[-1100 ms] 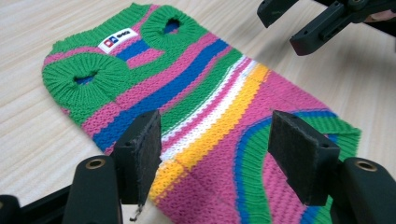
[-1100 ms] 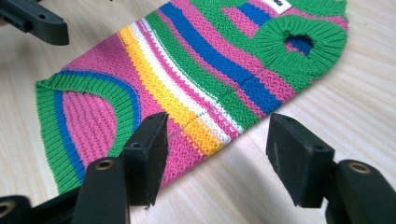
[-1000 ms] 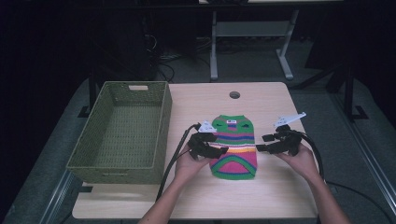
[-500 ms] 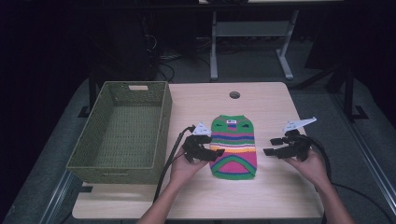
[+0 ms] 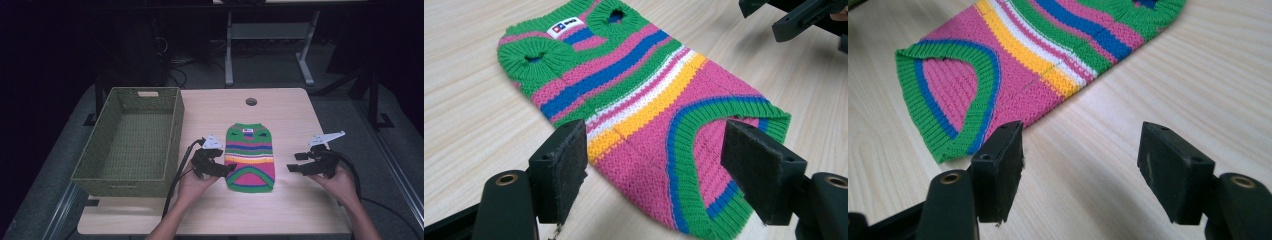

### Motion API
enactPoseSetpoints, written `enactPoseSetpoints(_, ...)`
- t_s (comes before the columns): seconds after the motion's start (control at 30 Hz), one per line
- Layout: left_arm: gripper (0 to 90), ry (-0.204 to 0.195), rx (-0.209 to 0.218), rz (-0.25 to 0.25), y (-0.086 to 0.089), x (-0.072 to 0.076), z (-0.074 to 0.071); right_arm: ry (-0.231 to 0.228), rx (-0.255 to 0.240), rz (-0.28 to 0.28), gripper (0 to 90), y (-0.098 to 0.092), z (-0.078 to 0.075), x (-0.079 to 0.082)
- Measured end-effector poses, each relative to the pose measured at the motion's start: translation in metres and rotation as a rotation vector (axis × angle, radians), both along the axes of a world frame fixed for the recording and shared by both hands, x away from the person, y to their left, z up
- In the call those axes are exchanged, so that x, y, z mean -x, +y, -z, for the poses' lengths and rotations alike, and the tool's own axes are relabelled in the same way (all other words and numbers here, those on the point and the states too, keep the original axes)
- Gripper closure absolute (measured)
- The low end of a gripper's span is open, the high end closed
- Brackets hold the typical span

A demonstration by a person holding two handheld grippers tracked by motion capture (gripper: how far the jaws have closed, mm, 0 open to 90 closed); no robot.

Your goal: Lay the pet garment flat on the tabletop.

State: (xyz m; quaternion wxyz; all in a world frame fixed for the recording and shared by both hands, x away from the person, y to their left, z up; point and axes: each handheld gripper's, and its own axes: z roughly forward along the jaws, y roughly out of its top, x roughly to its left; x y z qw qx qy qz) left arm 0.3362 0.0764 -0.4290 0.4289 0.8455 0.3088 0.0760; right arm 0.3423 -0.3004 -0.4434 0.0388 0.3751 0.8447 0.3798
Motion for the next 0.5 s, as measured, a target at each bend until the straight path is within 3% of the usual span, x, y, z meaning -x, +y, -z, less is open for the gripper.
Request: enactPoseSetpoints(0.5, 25.6, 0.011, -0.008, 0.007, 0.007, 0.016, 0.008, 0.038, -0.009, 0.012, 33.1, -0.012, 0.017, 0.019)
